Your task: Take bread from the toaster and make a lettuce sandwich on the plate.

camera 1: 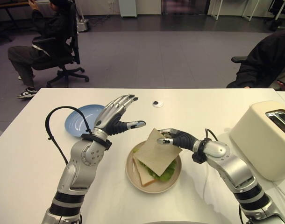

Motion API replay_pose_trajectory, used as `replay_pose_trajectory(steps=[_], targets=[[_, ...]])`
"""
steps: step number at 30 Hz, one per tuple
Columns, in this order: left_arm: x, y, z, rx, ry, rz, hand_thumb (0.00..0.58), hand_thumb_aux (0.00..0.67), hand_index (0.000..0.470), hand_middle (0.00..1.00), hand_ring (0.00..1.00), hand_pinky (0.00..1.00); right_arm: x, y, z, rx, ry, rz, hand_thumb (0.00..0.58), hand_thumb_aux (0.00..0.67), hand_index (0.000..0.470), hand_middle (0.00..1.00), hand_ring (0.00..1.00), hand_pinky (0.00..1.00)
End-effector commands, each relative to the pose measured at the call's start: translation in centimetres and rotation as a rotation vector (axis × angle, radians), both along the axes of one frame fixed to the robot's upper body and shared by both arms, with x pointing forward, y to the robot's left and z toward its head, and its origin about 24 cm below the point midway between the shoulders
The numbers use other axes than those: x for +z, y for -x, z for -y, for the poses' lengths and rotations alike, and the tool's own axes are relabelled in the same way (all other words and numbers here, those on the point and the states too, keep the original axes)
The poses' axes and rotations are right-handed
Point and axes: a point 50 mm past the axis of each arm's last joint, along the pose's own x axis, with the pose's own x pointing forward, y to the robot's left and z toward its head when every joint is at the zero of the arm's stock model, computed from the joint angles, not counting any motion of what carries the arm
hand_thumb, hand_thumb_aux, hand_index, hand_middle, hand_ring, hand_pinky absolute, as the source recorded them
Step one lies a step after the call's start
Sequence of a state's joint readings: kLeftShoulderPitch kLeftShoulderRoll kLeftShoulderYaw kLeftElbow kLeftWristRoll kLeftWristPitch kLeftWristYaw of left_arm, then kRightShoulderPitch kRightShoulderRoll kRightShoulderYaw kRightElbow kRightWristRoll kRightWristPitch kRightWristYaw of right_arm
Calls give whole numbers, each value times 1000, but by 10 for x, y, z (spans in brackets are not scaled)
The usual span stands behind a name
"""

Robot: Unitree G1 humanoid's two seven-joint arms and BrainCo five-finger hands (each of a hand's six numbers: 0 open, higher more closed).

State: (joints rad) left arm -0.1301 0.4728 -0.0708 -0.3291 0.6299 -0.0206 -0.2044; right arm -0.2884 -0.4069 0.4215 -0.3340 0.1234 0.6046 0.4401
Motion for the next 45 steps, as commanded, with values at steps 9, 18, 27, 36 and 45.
replay_pose_trajectory(steps=[9, 18, 27, 36, 45], targets=[[0, 1, 3, 0, -4, 6, 0, 0, 0, 0, 0, 0, 17, 14, -11, 187, 194, 398, 0, 0, 0, 0, 0, 0], [-4, 1, -5, 20, 21, -26, 0, 0, 0, 0, 0, 0, 26, 16, -6, 146, 144, 528, 0, 0, 0, 0, 0, 0], [-9, 46, 8, -491, 565, -421, 0, 0, 0, 0, 0, 0, 24, 68, 21, 364, -364, 190, 0, 0, 0, 0, 0, 0], [-52, 141, 14, -1046, 448, -1249, 580, 670, 470, 1000, 1000, 1000, -29, 122, 26, 819, -252, -397, 580, 670, 470, 1000, 1000, 1000], [-117, 132, 9, -692, -158, -1240, 580, 670, 470, 1000, 1000, 1000, -64, 97, 5, 667, 100, -191, 580, 670, 470, 1000, 1000, 1000]])
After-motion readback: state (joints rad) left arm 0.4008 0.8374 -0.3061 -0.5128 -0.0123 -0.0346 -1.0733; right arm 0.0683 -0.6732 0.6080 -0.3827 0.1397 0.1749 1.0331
